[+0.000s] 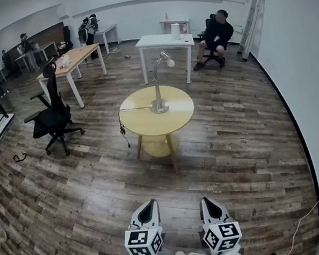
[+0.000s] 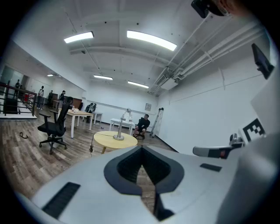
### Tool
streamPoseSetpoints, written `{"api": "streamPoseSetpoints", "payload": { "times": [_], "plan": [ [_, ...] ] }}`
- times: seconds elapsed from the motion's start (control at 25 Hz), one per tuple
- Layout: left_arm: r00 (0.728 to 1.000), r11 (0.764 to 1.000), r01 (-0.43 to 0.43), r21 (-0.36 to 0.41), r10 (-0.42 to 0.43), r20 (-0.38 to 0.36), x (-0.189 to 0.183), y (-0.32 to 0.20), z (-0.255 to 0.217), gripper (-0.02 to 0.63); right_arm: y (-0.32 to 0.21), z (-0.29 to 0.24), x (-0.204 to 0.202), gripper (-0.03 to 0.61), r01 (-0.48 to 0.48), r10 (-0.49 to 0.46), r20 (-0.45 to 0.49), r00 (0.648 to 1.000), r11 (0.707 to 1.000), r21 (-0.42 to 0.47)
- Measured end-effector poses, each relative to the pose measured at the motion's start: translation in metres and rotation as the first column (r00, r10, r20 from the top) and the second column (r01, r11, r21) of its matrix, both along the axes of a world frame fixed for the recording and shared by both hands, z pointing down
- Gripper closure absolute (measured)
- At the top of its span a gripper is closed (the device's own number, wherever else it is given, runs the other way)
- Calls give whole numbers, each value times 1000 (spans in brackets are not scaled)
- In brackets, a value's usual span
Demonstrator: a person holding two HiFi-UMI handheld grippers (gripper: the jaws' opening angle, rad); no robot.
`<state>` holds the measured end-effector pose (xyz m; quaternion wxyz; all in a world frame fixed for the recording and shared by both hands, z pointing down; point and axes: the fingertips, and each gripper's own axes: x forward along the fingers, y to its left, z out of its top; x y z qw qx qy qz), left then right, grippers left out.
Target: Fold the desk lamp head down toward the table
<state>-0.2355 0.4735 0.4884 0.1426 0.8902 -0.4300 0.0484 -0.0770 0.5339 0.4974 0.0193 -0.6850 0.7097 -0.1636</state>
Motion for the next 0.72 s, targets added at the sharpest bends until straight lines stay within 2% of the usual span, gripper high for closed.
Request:
{"api": "streamPoseSetpoints", "payload": {
  "times": [0.12,0.28,0.52,0.72],
  "plan": [
    [1000,1000,12,0,-12,3,7,-12,-2,614,-13,0,16,568,-17,17,33,999,1000,-1],
    [999,999,24,27,-24,24,11,-21,-5,614,-21,-1,22,568,-11,10,10,1000,1000,10],
    [1000,998,-11,58,10,15,29,-43,-12,614,-48,-1,35,568,-24,23,27,999,999,33],
    [1000,998,-19,52,18,10,40,-77,-6,614,-86,1,40,568,-22,22,22,1000,999,35]
  ]
}}
